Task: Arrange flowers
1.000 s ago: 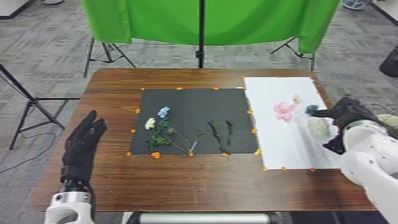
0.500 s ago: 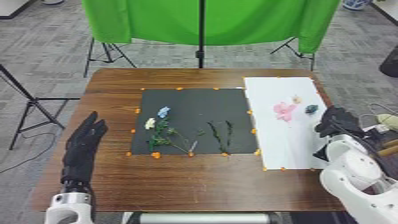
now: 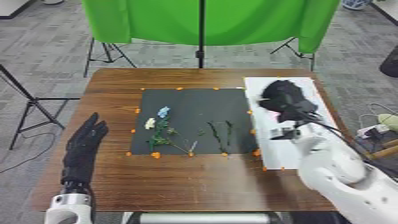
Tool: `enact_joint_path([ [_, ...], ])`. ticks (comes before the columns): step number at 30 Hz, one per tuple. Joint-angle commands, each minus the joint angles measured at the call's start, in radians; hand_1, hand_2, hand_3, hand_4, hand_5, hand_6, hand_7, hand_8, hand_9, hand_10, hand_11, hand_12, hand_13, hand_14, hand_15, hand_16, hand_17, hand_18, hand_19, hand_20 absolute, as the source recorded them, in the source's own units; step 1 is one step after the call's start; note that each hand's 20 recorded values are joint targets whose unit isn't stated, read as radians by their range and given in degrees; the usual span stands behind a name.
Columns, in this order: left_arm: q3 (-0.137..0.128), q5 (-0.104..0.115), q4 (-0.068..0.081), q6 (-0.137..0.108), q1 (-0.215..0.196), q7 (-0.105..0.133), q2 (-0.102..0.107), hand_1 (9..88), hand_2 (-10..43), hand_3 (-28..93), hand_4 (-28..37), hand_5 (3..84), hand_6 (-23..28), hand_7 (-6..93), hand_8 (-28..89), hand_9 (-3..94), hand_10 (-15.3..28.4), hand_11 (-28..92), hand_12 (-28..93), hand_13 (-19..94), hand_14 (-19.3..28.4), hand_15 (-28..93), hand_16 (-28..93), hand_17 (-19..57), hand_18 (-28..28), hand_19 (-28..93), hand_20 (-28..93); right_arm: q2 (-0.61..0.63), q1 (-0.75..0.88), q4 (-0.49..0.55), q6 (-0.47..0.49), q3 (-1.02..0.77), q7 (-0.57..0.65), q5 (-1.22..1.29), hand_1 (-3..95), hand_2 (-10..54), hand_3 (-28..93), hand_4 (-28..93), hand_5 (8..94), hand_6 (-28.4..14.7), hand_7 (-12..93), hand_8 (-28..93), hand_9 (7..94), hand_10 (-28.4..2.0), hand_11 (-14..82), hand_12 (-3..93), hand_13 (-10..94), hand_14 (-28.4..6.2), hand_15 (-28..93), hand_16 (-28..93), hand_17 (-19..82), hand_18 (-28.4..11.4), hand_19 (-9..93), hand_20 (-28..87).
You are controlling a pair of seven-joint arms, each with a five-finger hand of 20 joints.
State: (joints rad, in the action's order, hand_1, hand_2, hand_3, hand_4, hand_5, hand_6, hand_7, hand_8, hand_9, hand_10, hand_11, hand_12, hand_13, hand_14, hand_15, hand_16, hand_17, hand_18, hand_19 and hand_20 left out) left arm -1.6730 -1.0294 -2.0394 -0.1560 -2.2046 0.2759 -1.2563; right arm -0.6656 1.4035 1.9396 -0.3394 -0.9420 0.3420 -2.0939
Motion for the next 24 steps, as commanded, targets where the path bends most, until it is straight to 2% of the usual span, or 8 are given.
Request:
enact_joint_path([
  [1, 0.02, 0.027, 0.014, -0.006, 0.019, -0.006, 0.006, 22.2, -2.8, 67, -24.8, 32.9, 4.3, 6.0, -5, 34.4, 10.8, 8, 14, 27, 13.8, 7, 5, 1.2, 10.4, 1, 17, -0.248, -0.561, -0.138, 0.043, 0.5, -0.179, -0.017, 63.5, -9.5, 53, -16, 80.9, 1.2, 19, 10, 92.1, -8.3, 5.9, 36.4, 94, -1.0, 59, 34, 69, -8.9, 93, 59],
  [2, 0.022, 0.031, 0.015, -0.009, 0.019, -0.005, 0.006, 21.0, -1.7, 68, -26.2, 33.1, 4.4, 5.8, -5, 34.5, 10.9, 8, 14, 27, 13.8, 7, 5, 1.2, 10.4, 1, 17, -0.265, -0.575, -0.161, 0.051, 0.521, -0.228, -0.005, 63.6, -9.5, 53, -16, 80.7, 1.6, 19, 10, 91.6, -8.2, 5.7, 36.4, 94, -1.0, 59, 34, 69, -9.0, 93, 60],
  [4, 0.025, 0.038, 0.015, -0.013, 0.017, -0.001, 0.005, 18.8, 0.5, 67, -27.7, 33.5, 4.3, 5.6, -5, 34.8, 11.1, 8, 14, 27, 13.9, 8, 5, 1.2, 10.4, 0, 17, -0.291, -0.603, -0.183, 0.07, 0.57, -0.247, -0.002, 63.8, -9.5, 53, -17, 80.1, 2.1, 20, 9, 90.6, -8.3, 5.1, 35.9, 94, -1.0, 59, 34, 69, -9.0, 93, 60],
  [11, 0.033, 0.043, 0.021, -0.026, 0.028, 0.004, 0.009, 16.5, 1.5, 68, -28.2, 34.2, 4.4, 5.4, -5, 35.1, 11.3, 8, 14, 27, 14.2, 8, 5, 1.2, 10.3, 1, 17, -0.364, -0.662, -0.287, 0.094, 0.673, -0.344, -0.007, 64.3, -9.5, 55, -17, 78.4, 3.2, 21, 7, 88.7, -8.6, 4.2, 34.4, 93, -1.0, 60, 35, 68, -9.2, 93, 61],
  [17, 0.03, 0.045, 0.017, -0.018, 0.018, 0.01, 0.008, 15.7, 1.6, 68, -28.3, 34.3, 4.4, 5.3, -5, 35.3, 11.4, 8, 14, 27, 14.2, 8, 5, 1.3, 10.4, 1, 17, -0.388, -0.679, -0.331, 0.089, 0.72, -0.359, -0.044, 64.2, -9.5, 55, -17, 77.8, 3.6, 22, 6, 88.4, -8.5, 4.1, 33.8, 93, -0.8, 60, 35, 68, -9.3, 93, 62],
  [18, 0.031, 0.045, 0.024, -0.019, 0.03, 0.006, 0.007, 15.6, 1.6, 68, -28.3, 34.3, 4.4, 5.3, -5, 35.3, 11.4, 8, 14, 27, 14.2, 8, 5, 1.3, 10.3, 1, 17, -0.4, -0.682, -0.357, 0.097, 0.718, -0.374, -0.055, 64.2, -9.5, 55, -17, 77.8, 3.6, 22, 6, 88.3, -8.5, 4.1, 33.8, 93, -0.8, 60, 35, 68, -9.4, 93, 62],
  [20, 0.03, 0.046, 0.018, -0.02, 0.018, 0.01, 0.007, 15.7, 1.6, 68, -28.3, 34.4, 4.5, 5.1, -5, 35.3, 11.4, 8, 14, 27, 14.3, 8, 5, 1.3, 10.3, 1, 17, -0.4, -0.687, -0.366, 0.098, 0.735, -0.367, -0.075, 64.2, -9.5, 55, -18, 77.7, 3.7, 22, 6, 88.3, -8.6, 4.1, 33.8, 93, -0.8, 61, 35, 68, -9.4, 93, 62],
  [24, 0.026, 0.044, 0.015, -0.01, 0.011, 0.012, 0.01, 15.7, 1.4, 68, -28.3, 34.4, 4.5, 5.0, -5, 35.3, 11.4, 8, 14, 27, 14.2, 8, 5, 1.3, 10.3, 1, 17, -0.389, -0.697, -0.371, 0.139, 0.759, -0.339, -0.108, 64.2, -9.5, 56, -18, 77.6, 3.9, 23, 5, 87.6, -8.3, 3.8, 33.5, 93, -0.7, 61, 35, 68, -9.5, 93, 62],
])
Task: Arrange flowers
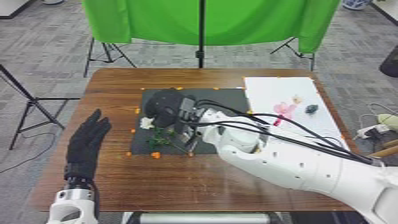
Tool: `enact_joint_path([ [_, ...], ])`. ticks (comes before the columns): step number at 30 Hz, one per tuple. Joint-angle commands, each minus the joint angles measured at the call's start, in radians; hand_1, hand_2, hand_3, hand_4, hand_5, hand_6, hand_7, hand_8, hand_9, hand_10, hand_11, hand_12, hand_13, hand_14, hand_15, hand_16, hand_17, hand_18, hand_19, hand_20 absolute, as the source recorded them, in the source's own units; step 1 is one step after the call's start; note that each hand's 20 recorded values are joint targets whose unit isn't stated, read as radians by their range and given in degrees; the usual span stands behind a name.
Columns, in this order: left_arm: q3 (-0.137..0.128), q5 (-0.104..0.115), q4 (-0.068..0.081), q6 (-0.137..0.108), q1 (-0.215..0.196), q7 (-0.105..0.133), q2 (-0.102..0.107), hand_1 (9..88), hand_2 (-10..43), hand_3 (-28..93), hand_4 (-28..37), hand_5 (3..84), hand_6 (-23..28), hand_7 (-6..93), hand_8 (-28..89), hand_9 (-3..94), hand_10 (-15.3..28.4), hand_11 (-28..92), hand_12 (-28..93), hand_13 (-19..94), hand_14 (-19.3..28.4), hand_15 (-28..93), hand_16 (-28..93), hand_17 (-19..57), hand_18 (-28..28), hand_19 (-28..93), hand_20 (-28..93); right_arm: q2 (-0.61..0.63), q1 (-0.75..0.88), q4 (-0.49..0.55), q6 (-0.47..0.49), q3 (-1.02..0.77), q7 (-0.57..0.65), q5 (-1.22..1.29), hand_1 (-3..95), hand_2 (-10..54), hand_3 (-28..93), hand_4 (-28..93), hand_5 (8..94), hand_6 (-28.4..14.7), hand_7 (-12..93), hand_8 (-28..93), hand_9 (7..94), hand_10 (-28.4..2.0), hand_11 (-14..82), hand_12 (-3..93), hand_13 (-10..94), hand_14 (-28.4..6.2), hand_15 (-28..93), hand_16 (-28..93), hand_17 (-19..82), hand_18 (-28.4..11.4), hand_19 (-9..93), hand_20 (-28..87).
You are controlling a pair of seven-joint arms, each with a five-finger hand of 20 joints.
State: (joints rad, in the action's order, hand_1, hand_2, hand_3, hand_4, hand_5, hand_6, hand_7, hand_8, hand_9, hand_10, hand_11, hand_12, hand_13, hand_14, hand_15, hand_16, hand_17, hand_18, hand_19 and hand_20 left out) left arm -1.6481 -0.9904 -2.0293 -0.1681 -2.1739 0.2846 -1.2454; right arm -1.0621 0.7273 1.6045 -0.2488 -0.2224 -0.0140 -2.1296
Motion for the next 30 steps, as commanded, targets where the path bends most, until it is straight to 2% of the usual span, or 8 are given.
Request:
enact_joint_path([
  [1, 0.0, 0.005, 0.004, 0.003, -0.021, 0.003, -0.001, 15.6, 1.4, 68, -28.3, 34.4, 4.5, 5.0, -5, 35.3, 11.4, 8, 14, 28, 14.2, 8, 5, 1.3, 10.3, 1, 17, 0.009, -0.02, -0.034, 0.067, 0.04, 0.024, -0.078, 64.2, -9.5, 56, -18, 77.5, 4.0, 23, 5, 87.4, -8.3, 3.7, 33.4, 93, -0.7, 61, 35, 68, -9.5, 93, 62],
  [7, -0.002, 0.005, 0.001, 0.007, -0.03, 0.005, -0.005, 15.9, 1.2, 68, -28.3, 34.4, 4.5, 5.0, -5, 35.2, 11.4, 8, 14, 27, 14.2, 8, 5, 1.2, 10.4, 1, 17, 0.017, -0.016, -0.033, 0.109, 0.034, 0.038, -0.081, 62.9, -9.5, 56, -17, 75.2, 4.3, 21, 4, 84.8, -8.0, 3.1, 32.4, 92, -0.7, 61, 34, 68, -9.6, 93, 62],
  [12, -0.004, 0.004, 0.0, 0.008, -0.03, 0.004, -0.006, 16.0, 0.7, 69, -28.3, 34.4, 4.5, 5.0, -5, 35.2, 11.4, 8, 14, 27, 14.2, 8, 5, 1.2, 10.3, 0, 17, 0.032, -0.01, -0.014, 0.159, 0.013, 0.047, -0.09, 61.4, -9.5, 55, -17, 71.8, 4.2, 20, 4, 79.4, -8.0, 3.7, 31.2, 92, -0.7, 61, 34, 67, -9.5, 93, 61],
  [21, -0.004, 0.003, 0.0, 0.006, -0.031, 0.001, -0.006, 16.7, 0.3, 69, -28.3, 34.3, 4.4, 4.9, -5, 35.1, 11.3, 8, 14, 27, 14.3, 8, 5, 1.2, 10.4, 1, 17, 0.058, -0.002, 0.04, 0.253, -0.023, 0.07, -0.075, 52.0, -9.5, 65, -20, 67.2, 5.1, 19, -1, 72.3, -9.8, 13.9, 20.8, 91, -0.8, 61, 33, 66, -9.5, 93, 60],
  [24, -0.004, 0.0, 0.002, 0.01, -0.023, -0.004, -0.005, 16.9, 0.1, 69, -28.3, 34.3, 4.4, 4.9, -5, 35.1, 11.3, 8, 14, 27, 14.3, 8, 5, 1.2, 10.4, 0, 17, 0.067, 0.001, 0.061, 0.274, -0.046, 0.08, -0.072, 48.1, -9.5, 69, -21, 63.7, 5.7, 18, -11, 70.9, -10.2, 14.7, 18.6, 90, -0.9, 60, 34, 65, -9.6, 93, 59],
  [30, -0.005, -0.001, 0.0, 0.009, -0.024, -0.007, -0.005, 17.2, 0.2, 69, -28.3, 34.2, 4.4, 4.9, -5, 35.1, 11.2, 8, 14, 27, 14.3, 8, 5, 1.1, 10.4, 0, 17, 0.107, 0.016, 0.121, 0.341, -0.129, 0.109, -0.065, 47.2, -9.5, 70, -21, 54.4, 6.2, 17, -12, 68.4, -11.2, 12.4, 17.3, 90, -1.1, 58, 33, 65, -10.0, 93, 58],
])
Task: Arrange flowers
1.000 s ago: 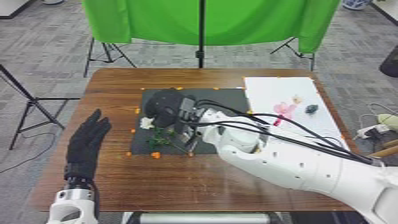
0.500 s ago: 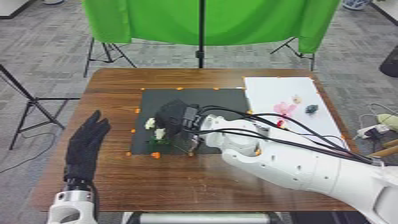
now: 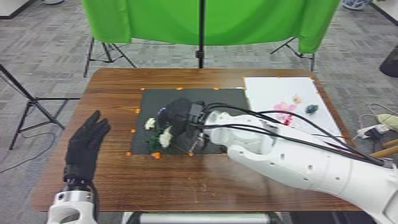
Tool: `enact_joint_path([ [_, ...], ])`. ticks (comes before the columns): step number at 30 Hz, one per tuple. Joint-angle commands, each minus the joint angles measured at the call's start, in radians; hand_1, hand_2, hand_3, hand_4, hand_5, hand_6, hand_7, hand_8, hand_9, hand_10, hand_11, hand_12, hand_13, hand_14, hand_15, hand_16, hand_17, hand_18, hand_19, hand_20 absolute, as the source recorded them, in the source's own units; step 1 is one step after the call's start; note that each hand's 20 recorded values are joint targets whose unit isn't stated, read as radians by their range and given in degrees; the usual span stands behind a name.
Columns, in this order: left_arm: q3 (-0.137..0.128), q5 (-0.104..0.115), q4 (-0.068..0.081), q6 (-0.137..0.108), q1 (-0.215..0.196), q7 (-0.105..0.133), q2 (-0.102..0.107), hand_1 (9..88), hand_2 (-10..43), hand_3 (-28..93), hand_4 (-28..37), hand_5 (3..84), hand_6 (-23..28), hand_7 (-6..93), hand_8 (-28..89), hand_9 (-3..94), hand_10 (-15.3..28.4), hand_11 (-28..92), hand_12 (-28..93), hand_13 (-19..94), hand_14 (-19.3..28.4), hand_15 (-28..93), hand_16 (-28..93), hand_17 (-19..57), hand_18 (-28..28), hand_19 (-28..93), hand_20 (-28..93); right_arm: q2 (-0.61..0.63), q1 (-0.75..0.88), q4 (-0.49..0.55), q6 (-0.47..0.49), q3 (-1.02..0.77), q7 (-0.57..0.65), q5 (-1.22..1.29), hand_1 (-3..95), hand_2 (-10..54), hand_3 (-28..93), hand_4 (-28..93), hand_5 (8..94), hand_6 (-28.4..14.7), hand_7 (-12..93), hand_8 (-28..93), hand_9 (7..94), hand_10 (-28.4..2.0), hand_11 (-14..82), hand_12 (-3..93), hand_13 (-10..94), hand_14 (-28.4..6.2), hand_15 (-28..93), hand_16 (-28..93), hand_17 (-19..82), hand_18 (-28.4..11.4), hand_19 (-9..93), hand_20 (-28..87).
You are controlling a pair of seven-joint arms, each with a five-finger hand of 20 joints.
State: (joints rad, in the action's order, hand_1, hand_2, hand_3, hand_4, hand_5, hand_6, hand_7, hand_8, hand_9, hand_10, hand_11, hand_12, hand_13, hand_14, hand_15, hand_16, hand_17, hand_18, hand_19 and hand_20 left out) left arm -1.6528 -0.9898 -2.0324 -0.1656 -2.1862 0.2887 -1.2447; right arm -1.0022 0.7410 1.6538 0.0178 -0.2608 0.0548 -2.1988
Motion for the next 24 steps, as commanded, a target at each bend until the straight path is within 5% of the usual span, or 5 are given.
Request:
enact_joint_path([
  [1, 0.0, -0.001, 0.0, 0.006, -0.018, -0.009, -0.005, 17.3, 0.2, 69, -28.3, 34.2, 4.3, 4.9, -5, 35.1, 11.3, 8, 14, 27, 14.3, 8, 5, 1.1, 10.4, 0, 17, 0.059, 0.009, 0.09, 0.093, -0.111, 0.051, 0.009, 47.2, -9.5, 70, -21, 53.6, 6.3, 17, -12, 68.2, -11.4, 11.8, 17.1, 90, -1.1, 58, 33, 64, -9.9, 93, 57],
  [4, 0.003, -0.001, 0.004, 0.003, -0.011, -0.011, -0.007, 17.1, 0.1, 69, -28.3, 34.1, 4.3, 4.9, -5, 35.1, 11.2, 8, 14, 27, 14.3, 7, 5, 1.2, 10.4, 0, 17, 0.094, 0.035, 0.127, 0.079, -0.185, 0.091, 0.013, 47.9, -9.5, 70, -21, 52.3, 6.1, 16, -12, 67.4, -11.8, 10.8, 16.7, 90, -1.1, 57, 33, 64, -9.9, 93, 56],
  [12, -0.004, -0.003, -0.001, 0.003, -0.021, -0.012, -0.009, 17.3, 0.1, 69, -28.3, 34.1, 4.3, 4.8, -5, 35.1, 11.3, 7, 14, 27, 14.3, 7, 5, 1.1, 10.4, 0, 17, 0.277, 0.293, 0.289, -0.179, -0.568, 0.326, 0.021, 47.8, -9.5, 67, -19, 59.9, 4.1, 17, -11, 70.3, -11.3, 12.6, 17.6, 90, -1.4, 56, 33, 64, -9.8, 93, 54],
  [20, -0.009, -0.004, -0.007, 0.005, -0.032, -0.014, -0.009, 17.2, 0.1, 69, -28.3, 34.2, 4.3, 4.9, -5, 35.1, 11.3, 8, 14, 27, 14.3, 7, 5, 1.1, 10.4, 0, 17, 0.324, 0.394, 0.189, 0.074, -0.726, 0.509, 0.081, 38.8, -9.5, 65, -16, 62.2, 1.8, 13, -9, 71.9, -13.0, 13.4, 18.7, 90, -3.0, 57, 34, 63, -11.3, 93, 57],
  [24, -0.006, -0.008, -0.005, 0.009, -0.022, -0.017, -0.01, 17.2, 0.0, 69, -28.3, 34.2, 4.3, 4.8, -5, 35.0, 11.3, 8, 14, 27, 14.4, 8, 5, 1.1, 10.4, 0, 17, 0.314, 0.414, 0.126, 0.085, -0.705, 0.565, 0.114, 35.6, -9.5, 63, -15, 59.2, 0.9, 11, -8, 70.1, -14.7, 12.1, 19.0, 88, -4.1, 58, 34, 62, -12.3, 93, 57],
])
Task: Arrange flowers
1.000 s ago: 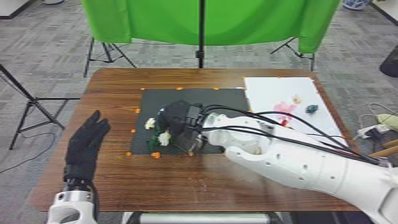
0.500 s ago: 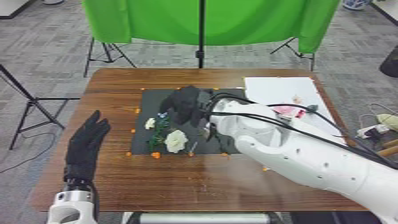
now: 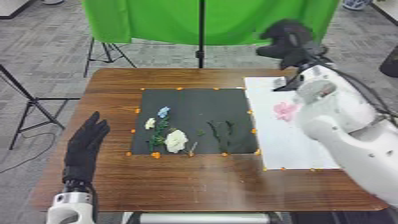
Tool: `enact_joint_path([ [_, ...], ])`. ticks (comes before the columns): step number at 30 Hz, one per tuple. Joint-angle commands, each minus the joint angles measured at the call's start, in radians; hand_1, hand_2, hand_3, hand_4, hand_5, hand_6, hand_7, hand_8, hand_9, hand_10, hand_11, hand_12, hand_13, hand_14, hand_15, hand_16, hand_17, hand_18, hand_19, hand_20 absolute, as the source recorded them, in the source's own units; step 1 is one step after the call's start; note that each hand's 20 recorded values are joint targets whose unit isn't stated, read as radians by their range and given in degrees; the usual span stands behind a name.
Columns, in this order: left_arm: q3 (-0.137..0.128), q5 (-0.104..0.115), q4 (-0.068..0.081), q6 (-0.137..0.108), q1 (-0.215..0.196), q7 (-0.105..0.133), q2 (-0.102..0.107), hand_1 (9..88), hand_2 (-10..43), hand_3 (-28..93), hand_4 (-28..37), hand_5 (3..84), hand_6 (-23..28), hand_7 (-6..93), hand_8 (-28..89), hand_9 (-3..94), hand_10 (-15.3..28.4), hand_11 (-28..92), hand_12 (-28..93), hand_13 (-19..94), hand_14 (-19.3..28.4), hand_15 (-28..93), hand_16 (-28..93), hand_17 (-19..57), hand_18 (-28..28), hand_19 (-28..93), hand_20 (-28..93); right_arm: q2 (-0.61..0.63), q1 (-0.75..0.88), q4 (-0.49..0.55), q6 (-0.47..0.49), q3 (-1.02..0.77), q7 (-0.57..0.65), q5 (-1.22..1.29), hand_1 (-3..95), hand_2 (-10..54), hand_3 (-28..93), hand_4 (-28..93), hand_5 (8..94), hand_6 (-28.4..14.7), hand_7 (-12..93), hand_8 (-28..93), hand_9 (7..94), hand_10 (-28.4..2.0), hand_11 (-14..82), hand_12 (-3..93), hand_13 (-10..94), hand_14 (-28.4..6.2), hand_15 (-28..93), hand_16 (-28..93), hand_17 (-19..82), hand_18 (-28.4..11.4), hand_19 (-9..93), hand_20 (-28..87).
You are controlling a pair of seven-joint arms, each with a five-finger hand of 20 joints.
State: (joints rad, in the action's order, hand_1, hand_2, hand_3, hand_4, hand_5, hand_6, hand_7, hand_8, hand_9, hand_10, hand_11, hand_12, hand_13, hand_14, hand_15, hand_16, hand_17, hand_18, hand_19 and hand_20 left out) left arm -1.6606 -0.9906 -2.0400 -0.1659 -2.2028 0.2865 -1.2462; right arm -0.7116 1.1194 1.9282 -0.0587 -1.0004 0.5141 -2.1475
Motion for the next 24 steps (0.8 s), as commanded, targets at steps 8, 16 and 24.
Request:
enact_joint_path([
  [8, 0.007, -0.011, 0.006, 0.014, -0.001, -0.019, -0.013, 17.5, 0.0, 69, -28.3, 34.1, 4.3, 4.8, -5, 35.1, 11.2, 7, 14, 27, 14.4, 7, 5, 1.1, 10.4, 0, 17, 0.0, 0.06, -0.243, 0.132, 0.085, 0.149, 0.078, 35.1, -9.5, 61, -15, 62.2, 0.3, 11, -8, 77.1, -14.4, 15.4, 19.0, 92, -3.0, 57, 32, 66, -11.0, 93, 56],
  [16, 0.007, -0.01, 0.005, 0.012, -0.008, -0.016, -0.02, 17.8, -0.4, 69, -28.3, 34.2, 4.3, 4.8, -5, 35.0, 11.2, 7, 14, 27, 14.3, 8, 5, 1.1, 10.4, 0, 17, -0.015, 0.092, -0.275, 0.171, 0.1, 0.167, 0.084, 36.4, -9.5, 57, -18, 63.7, 0.5, 11, -8, 81.1, -14.3, 16.6, 18.7, 94, -2.3, 57, 32, 69, -8.9, 93, 54],
  [24, 0.005, -0.009, 0.003, 0.011, -0.011, -0.017, -0.021, 18.5, -0.6, 69, -28.3, 34.2, 4.3, 4.8, -5, 35.1, 11.2, 7, 14, 27, 14.4, 7, 5, 1.1, 10.4, 0, 17, -0.016, 0.092, -0.305, 0.075, 0.13, 0.134, 0.047, 56.1, -9.5, 54, -17, 70.6, 0.0, 14, 1, 87.8, -12.1, 13.9, 26.6, 94, -1.3, 59, 30, 70, -8.4, 93, 54],
])
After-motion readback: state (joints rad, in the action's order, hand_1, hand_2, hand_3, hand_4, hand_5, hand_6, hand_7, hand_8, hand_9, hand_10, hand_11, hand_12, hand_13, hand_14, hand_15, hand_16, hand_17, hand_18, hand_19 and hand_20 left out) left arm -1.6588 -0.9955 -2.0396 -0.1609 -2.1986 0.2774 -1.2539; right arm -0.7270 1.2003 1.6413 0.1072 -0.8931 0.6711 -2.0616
